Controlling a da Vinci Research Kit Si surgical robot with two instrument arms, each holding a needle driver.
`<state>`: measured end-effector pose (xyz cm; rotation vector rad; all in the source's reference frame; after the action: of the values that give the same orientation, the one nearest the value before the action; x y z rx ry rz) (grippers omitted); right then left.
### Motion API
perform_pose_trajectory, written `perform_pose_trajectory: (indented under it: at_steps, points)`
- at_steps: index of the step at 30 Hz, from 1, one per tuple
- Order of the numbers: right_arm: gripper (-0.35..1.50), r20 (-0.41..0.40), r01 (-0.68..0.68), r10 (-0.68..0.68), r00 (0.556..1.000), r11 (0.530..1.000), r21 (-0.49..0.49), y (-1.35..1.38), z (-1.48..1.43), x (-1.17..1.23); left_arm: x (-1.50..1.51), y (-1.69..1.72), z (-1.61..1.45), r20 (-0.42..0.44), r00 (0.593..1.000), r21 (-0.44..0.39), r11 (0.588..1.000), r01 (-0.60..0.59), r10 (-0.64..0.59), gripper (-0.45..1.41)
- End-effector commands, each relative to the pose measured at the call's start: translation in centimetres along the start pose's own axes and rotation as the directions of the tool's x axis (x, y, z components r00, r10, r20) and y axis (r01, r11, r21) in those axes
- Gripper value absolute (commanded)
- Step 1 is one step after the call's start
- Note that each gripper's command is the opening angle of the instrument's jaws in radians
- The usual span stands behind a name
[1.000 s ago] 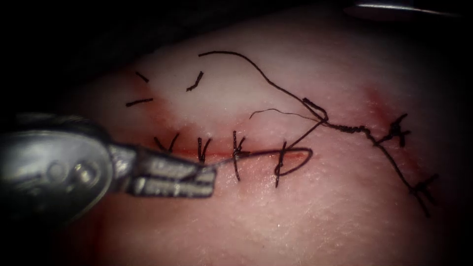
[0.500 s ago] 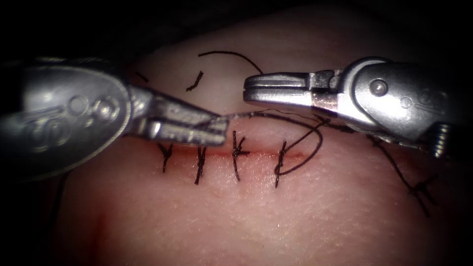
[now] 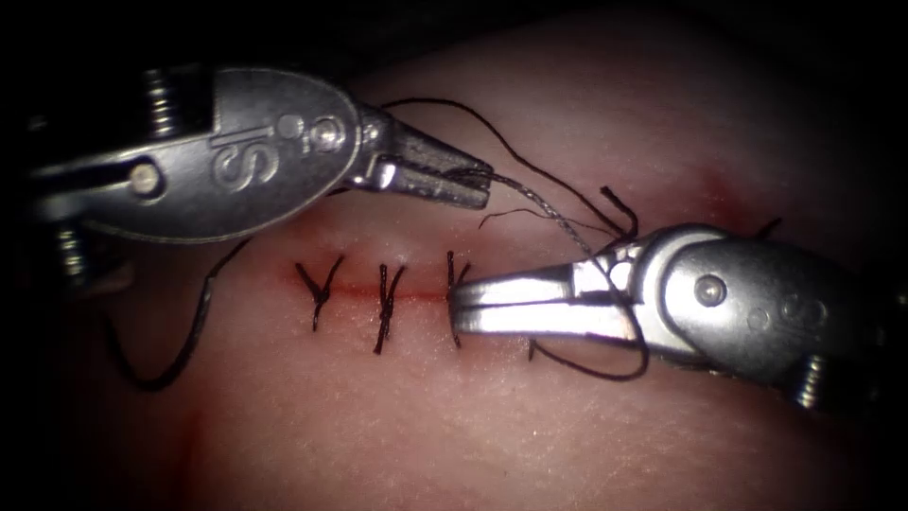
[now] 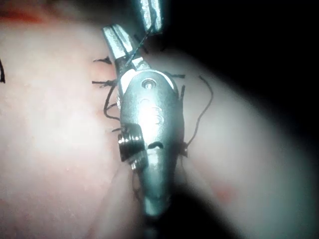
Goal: Wound Closure
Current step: Loop thread once around right grasper, counter-clockwise.
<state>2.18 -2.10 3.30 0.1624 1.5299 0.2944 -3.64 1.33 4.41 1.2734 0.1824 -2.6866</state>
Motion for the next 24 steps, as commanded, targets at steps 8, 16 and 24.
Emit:
perform_pose_trajectory:
  at_steps: [8,16,24]
  points:
    - [-0.35,-0.22,-0.085,0.07,0.973,0.995,-0.059,-0.02,0.13,-0.04,-0.2,0.03,0.46,-0.035,0.999,-0.037,0.999,0.025,-0.026,-0.45]
    - [-0.35,-0.334,-0.3,0.199,0.921,0.91,-0.285,-0.21,0.1,-0.12,-0.31,0.28,0.67,-0.077,0.996,-0.057,0.997,0.047,-0.051,-0.45]
    - [-0.35,-0.335,-0.451,0.305,0.892,0.665,-0.595,-0.62,-0.01,-0.35,-0.28,0.55,0.78,-0.095,0.993,-0.064,0.996,0.057,-0.063,-0.45]
